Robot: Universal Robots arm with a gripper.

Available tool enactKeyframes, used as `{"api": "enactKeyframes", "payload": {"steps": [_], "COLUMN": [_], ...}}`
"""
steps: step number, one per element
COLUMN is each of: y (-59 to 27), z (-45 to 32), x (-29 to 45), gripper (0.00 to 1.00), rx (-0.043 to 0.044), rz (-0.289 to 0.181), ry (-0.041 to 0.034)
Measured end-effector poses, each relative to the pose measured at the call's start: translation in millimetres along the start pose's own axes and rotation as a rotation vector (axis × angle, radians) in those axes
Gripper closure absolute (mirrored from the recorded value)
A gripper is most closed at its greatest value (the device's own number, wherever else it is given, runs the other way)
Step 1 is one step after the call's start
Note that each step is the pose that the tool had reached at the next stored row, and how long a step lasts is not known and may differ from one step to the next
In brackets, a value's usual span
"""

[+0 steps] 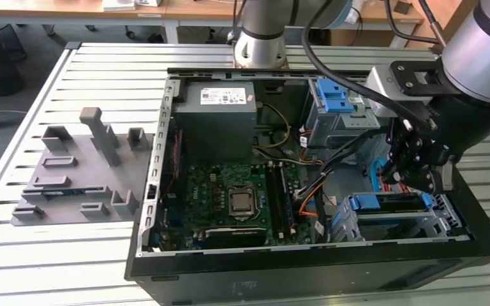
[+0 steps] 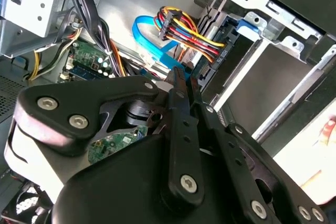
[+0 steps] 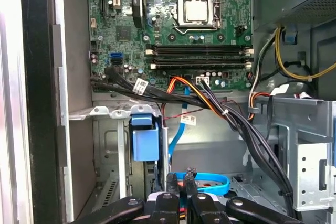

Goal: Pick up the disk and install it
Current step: 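Insert the second disk wire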

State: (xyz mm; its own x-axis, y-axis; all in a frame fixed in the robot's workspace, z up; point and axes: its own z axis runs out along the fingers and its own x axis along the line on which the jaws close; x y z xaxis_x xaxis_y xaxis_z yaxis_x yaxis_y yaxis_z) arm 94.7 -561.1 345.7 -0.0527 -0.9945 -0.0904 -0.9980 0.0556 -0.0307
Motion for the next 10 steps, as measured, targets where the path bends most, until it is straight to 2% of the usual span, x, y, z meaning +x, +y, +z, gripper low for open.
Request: {"api": "enactKeyframes", "payload": {"steps": [5, 8, 10], "y": [0.5, 0.6, 1.1], "z": [1.0, 1.0, 0.9], "x": [4.6, 4.6, 4.7], "gripper": [0.84, 0.84, 0.84], "rx": [0.0004, 0.0009, 0.0060], "rz": [-0.001, -0.001, -0.002], "ry": [-0.0007, -0.0007, -0.0010]}}
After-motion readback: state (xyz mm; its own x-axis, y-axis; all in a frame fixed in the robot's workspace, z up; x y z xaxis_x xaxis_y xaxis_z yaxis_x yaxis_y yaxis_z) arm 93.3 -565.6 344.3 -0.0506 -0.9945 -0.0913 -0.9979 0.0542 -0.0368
